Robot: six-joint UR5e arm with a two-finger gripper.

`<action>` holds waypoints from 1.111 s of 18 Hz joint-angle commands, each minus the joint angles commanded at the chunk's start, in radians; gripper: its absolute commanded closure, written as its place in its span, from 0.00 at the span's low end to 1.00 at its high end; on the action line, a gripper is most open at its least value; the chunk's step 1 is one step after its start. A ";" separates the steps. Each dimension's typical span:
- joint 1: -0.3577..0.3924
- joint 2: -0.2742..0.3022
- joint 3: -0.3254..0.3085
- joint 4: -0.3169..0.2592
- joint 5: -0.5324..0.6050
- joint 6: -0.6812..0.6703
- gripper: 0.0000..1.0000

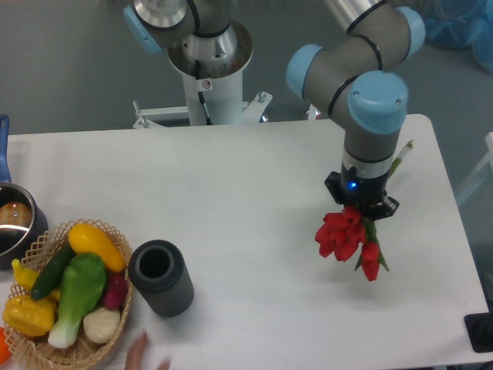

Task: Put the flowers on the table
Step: 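Lower the held red tulips with the gripper onto the table surface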

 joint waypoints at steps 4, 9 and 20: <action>-0.028 -0.005 0.000 0.026 -0.005 -0.035 1.00; -0.038 -0.017 -0.014 0.026 -0.005 -0.063 0.97; -0.068 -0.118 -0.031 0.049 -0.028 -0.091 0.73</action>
